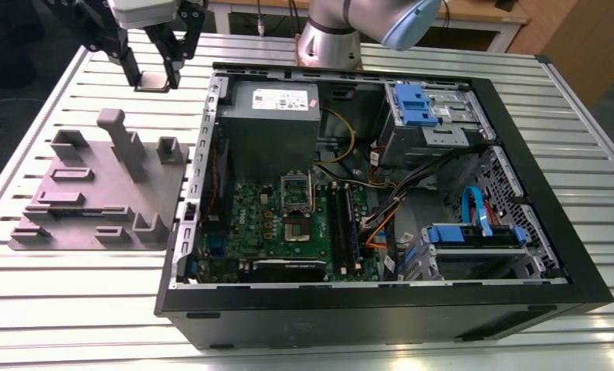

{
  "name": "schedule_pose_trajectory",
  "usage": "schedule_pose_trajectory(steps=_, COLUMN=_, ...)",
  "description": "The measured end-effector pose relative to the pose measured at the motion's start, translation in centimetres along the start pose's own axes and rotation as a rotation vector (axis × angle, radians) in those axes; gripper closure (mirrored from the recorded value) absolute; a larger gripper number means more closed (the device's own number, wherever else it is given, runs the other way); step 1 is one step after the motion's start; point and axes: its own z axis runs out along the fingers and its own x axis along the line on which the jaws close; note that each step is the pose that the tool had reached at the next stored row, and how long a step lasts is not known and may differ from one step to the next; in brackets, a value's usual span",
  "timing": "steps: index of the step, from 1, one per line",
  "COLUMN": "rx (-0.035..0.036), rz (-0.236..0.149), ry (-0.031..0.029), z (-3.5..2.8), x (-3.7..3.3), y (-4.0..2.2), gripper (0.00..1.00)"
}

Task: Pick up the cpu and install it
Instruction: 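Pick up the cpu and move it towards the insertion slot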

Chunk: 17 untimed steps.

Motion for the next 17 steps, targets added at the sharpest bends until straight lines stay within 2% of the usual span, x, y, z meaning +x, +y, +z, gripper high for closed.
schedule_pose_trajectory(steps=4, rx=-0.0001, rz=0.000, ry=0.0000, z=0.00, x=-0.22, y=0.01, gripper=0.53)
schedule_pose_trajectory(steps=9, rx=-0.0001, rz=0.000, ry=0.0000, z=0.04, x=-1.54, y=-0.01, gripper=0.53)
schedule_pose_trajectory(steps=13, rx=0.0001, rz=0.000, ry=0.0001, z=0.25, x=-1.75, y=-0.83, gripper=0.53)
schedule_pose_trajectory(steps=15, rx=-0.0003, rz=0.000, ry=-0.0002, z=0.36, x=-2.05, y=-1.07, gripper=0.53)
schedule_pose_trajectory(steps=17, rx=0.0000, rz=0.000, ry=0.0000, z=0.40, x=-2.65, y=-1.12, gripper=0.53)
